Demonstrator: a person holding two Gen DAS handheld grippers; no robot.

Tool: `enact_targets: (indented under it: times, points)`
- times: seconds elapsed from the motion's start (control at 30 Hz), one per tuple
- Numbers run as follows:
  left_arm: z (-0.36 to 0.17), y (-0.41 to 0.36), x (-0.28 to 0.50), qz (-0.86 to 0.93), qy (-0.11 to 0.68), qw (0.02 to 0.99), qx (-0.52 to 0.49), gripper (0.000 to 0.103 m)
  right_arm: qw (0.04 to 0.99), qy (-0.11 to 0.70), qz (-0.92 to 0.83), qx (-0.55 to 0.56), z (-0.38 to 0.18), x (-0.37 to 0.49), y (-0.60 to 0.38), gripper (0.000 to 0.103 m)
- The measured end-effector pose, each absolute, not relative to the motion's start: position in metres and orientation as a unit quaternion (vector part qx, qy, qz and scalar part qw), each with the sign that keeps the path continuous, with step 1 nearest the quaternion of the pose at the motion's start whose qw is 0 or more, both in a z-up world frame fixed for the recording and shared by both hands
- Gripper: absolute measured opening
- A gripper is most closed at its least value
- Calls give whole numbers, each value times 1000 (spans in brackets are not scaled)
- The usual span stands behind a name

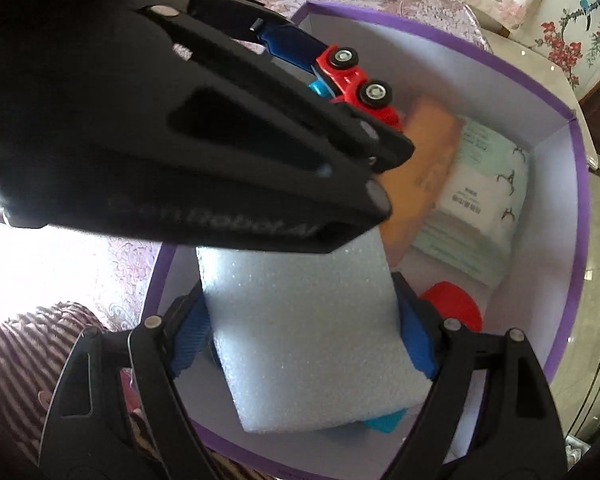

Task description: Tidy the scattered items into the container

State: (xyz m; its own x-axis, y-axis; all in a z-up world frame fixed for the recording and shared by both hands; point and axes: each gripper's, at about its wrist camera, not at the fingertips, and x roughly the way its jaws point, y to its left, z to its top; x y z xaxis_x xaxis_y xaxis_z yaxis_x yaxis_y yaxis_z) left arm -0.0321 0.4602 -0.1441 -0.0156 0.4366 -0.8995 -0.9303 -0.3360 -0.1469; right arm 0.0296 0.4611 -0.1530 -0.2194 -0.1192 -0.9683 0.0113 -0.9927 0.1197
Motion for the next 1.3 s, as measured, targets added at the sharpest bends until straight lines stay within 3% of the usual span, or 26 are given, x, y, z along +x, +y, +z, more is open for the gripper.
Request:
enact_targets:
  times: [0.4,0.5,0.53,0.57,0.77,1.03,1.3]
  points:
    - [-158,462,-27,668,305,492,-467,60,39,-101,-770,629,-172,27,471,85]
    - [-158,464,-24,671,314,491,-458,75,38,-117,-764,633,-177,24,472,86]
    - [-157,464,-23,672,316,492,-454,87,37,-119,-764,633,-177,23,473,86]
    - [-157,464,-23,672,318,491,-453,92,36,-121,-764,633,-178,23,473,86]
    - [-156,460,-17,671,314,505,-443,103,28,-141,-765,628,-178,22,480,89]
    - [-150,456,-17,680,302,504,-438,103,32,-162,-784,598,-169,27,482,97]
    - [-126,440,-24,702,247,504,-438,103,16,-187,-790,584,-159,42,488,97]
